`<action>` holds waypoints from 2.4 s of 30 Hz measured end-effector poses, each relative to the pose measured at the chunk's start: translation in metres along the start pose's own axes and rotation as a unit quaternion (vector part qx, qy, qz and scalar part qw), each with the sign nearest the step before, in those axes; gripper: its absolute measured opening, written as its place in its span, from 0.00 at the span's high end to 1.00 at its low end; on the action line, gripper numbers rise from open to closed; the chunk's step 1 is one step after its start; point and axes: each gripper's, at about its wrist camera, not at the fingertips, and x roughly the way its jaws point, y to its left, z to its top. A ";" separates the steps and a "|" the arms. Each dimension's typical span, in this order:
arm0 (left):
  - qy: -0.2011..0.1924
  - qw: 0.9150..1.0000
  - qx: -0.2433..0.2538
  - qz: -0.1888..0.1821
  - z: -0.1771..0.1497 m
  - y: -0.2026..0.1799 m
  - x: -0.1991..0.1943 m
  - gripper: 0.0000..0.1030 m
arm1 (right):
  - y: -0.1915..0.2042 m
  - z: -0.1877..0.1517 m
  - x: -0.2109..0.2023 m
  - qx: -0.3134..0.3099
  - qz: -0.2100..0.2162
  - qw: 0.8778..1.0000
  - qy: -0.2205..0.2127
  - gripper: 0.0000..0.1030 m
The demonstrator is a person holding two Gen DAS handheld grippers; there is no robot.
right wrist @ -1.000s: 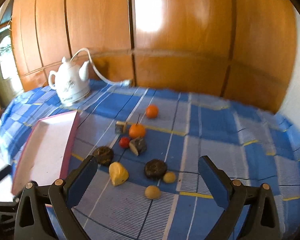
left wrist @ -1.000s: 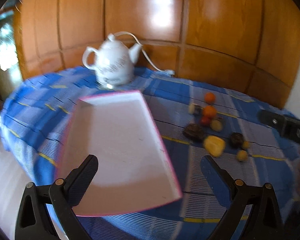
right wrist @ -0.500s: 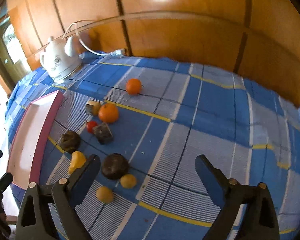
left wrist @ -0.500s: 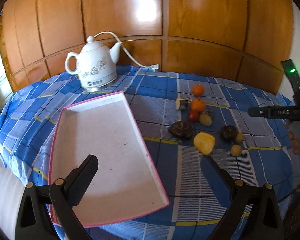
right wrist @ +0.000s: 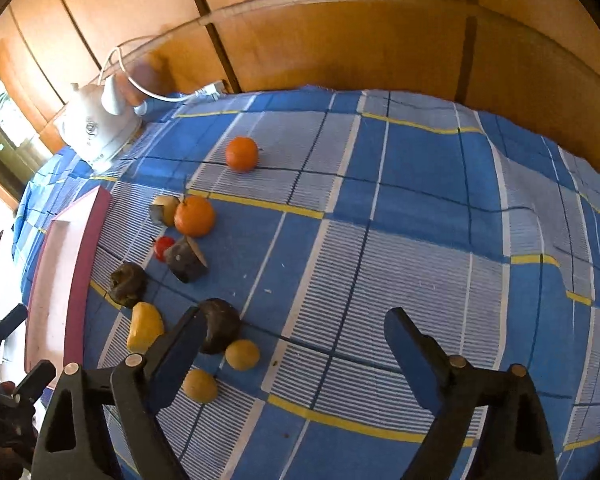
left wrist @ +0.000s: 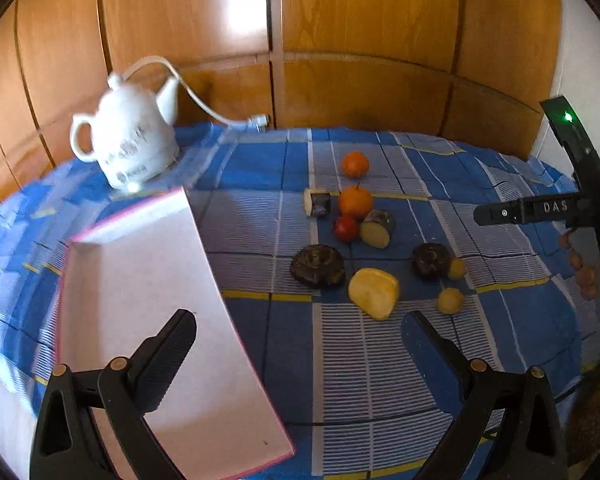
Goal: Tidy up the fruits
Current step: 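Move the left tool to the yellow wedge and close its fingers on it, then carry the yellow wedge with the left tool into the tray and release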
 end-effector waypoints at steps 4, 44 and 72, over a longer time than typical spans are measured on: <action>0.017 1.000 0.004 0.009 0.008 0.004 0.007 0.00 | -0.003 -0.001 0.001 0.009 0.008 1.000 0.010 0.13; 0.030 0.995 0.003 -0.096 0.007 -0.047 0.048 0.73 | 0.039 -0.022 0.048 -0.103 0.036 0.989 0.105 0.75; -0.029 0.963 -0.178 0.202 -0.010 0.135 0.003 0.48 | 0.047 -0.026 0.054 -0.139 0.014 0.986 0.087 0.76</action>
